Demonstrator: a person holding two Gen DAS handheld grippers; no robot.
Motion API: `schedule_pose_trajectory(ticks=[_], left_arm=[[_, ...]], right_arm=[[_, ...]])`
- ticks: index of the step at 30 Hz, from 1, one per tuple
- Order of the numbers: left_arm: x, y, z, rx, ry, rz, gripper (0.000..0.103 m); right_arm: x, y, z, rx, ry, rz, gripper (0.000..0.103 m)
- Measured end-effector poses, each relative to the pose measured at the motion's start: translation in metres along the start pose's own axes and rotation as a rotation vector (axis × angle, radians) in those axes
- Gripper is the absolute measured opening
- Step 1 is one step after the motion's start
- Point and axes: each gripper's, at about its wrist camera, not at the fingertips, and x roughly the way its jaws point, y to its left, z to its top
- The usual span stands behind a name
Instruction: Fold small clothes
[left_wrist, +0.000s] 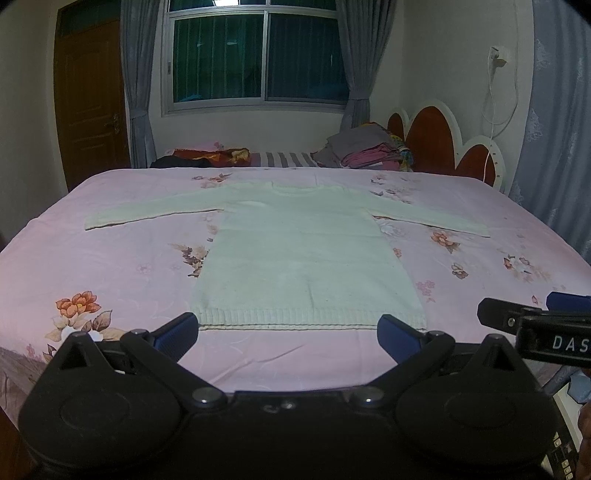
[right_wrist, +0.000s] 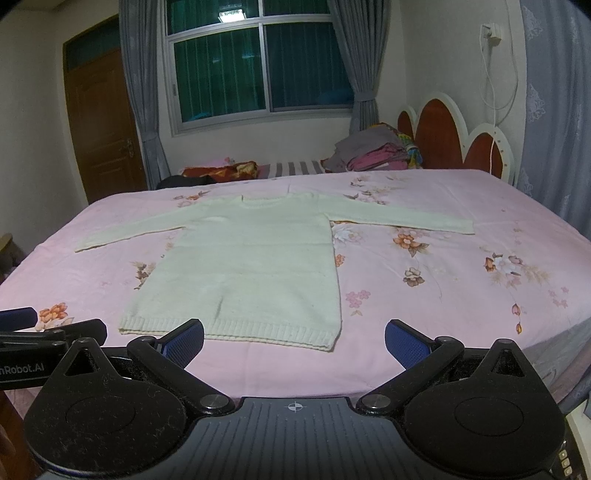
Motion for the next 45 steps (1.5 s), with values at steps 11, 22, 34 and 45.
schedule_pose_trajectory(ticks=[11, 22, 34, 45], left_arm=[[-0.0011, -0.0008, 0.0012, 0.002, -0.01, -0.008, 0.103], [-0.0008, -0.0013, 0.0051, 0.011, -0.007, -0.012, 0.103], [-0.0009, -0.0024, 0.003, 0.008, -0.011, -0.005, 0.103], [0.0005, -0.0028, 0.003, 0.009, -0.012, -0.003, 0.103]], right_arm=[[-0.0073, 0.0017, 0.0045, 0.003, 0.001, -0.014, 0.103], [-0.0064, -0.0012, 0.006, 0.003, 0.0, -0.015, 0.103], [-0.0058, -0.0039, 0.0073, -0.001, 0.003, -0.01, 0.103], [-0.0042, -0.0041, 0.0076, 0.0, 0.008, -0.011, 0.103]])
